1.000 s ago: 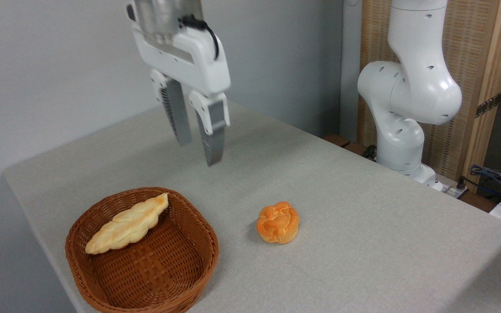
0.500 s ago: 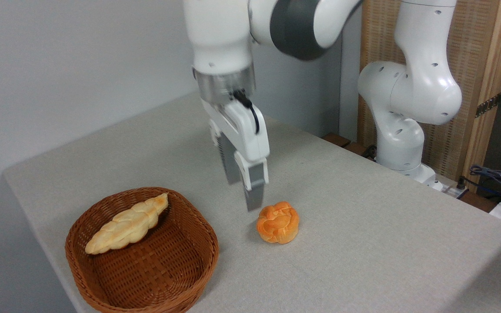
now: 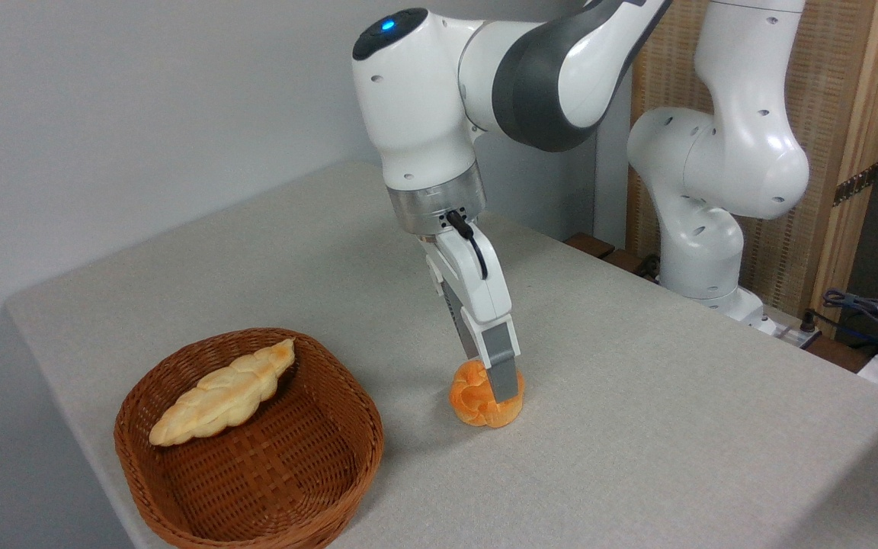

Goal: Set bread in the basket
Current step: 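Close the gripper around the round orange bun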

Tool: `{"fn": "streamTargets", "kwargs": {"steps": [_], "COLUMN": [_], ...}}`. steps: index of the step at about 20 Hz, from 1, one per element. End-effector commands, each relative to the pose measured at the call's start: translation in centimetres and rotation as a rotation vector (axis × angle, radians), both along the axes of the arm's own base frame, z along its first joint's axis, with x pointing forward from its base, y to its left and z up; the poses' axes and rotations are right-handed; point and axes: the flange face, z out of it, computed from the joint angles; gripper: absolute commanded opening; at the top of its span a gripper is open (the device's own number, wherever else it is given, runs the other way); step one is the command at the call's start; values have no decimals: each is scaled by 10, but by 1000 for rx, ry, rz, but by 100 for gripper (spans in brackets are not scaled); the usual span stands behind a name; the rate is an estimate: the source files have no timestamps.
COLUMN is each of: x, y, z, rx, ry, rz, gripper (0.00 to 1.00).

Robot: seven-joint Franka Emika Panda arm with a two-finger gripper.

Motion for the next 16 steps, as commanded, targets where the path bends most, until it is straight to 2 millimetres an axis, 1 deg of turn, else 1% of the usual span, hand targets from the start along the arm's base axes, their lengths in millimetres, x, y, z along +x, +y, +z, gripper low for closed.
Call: {"fn": "streamTargets", "kwargs": {"steps": [1,2,3,5,7,8,15,16], "x": [-5,-5,-3,-4,-4,-4,-4,-5], "y": [-3,-4,-4,-12,-12,-12,-12,-12], "z": [-10,-13,-14,-19,-21,-21,-22,-22], "rx": [5,4,2,-2,-2,-2,-2,-2], "ry": [-48,-59,-71,-75,-71,-71,-67,-66], "rz": [-35,-34,-34,-48,-48,-48,-54,-54], "gripper": [100,98,90,52,34,32,31,28]}}
